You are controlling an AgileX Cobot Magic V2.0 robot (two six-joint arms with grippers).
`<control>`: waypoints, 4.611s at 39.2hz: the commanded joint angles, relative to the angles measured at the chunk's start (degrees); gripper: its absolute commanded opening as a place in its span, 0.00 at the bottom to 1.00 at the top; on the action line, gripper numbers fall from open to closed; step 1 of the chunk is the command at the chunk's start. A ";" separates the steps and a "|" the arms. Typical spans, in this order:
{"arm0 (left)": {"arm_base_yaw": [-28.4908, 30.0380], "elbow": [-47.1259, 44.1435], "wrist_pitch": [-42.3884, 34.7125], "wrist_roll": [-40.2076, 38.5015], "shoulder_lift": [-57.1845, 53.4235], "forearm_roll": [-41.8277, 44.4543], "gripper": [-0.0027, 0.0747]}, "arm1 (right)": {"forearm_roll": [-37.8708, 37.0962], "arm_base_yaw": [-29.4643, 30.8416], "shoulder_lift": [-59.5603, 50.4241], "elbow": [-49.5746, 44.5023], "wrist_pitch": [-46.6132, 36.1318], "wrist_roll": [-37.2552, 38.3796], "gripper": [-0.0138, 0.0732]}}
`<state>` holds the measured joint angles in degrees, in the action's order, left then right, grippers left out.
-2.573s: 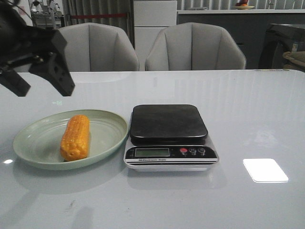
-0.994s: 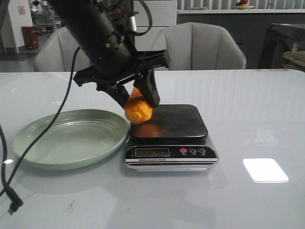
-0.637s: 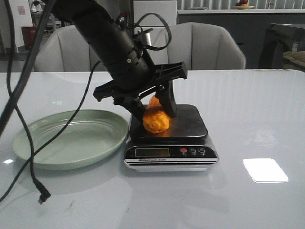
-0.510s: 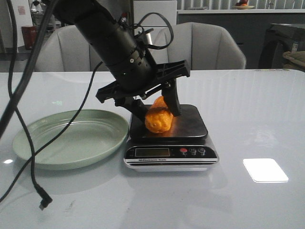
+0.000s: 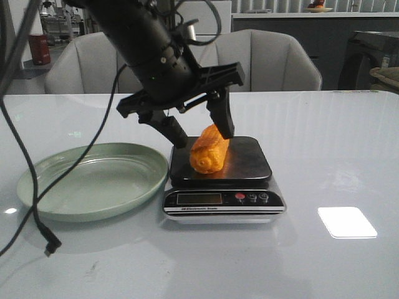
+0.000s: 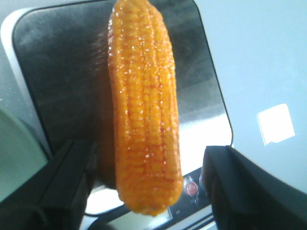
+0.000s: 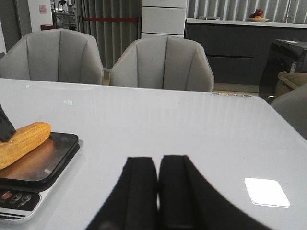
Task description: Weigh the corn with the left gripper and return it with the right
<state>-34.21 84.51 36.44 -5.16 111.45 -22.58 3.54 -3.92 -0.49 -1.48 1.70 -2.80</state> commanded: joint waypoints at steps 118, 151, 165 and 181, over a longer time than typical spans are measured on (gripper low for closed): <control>-0.07 -61.42 -4.55 9.00 -112.98 16.01 0.20 | 0.63 0.05 23.38 24.33 13.80 0.02 0.35; -0.07 -61.42 -4.55 9.00 -112.98 16.01 0.20 | 1.55 -15.63 38.51 28.78 12.35 0.08 0.86; -0.07 -61.42 -4.55 9.00 -112.98 16.01 0.20 | 11.40 -20.63 58.87 47.76 25.37 0.35 0.86; -0.07 -61.42 -4.55 9.00 -112.98 16.01 0.20 | 12.50 -22.82 78.71 68.04 33.22 8.99 0.86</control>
<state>-34.21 21.70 35.89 3.86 -0.33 -6.27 15.80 -25.71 76.98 61.44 36.04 4.56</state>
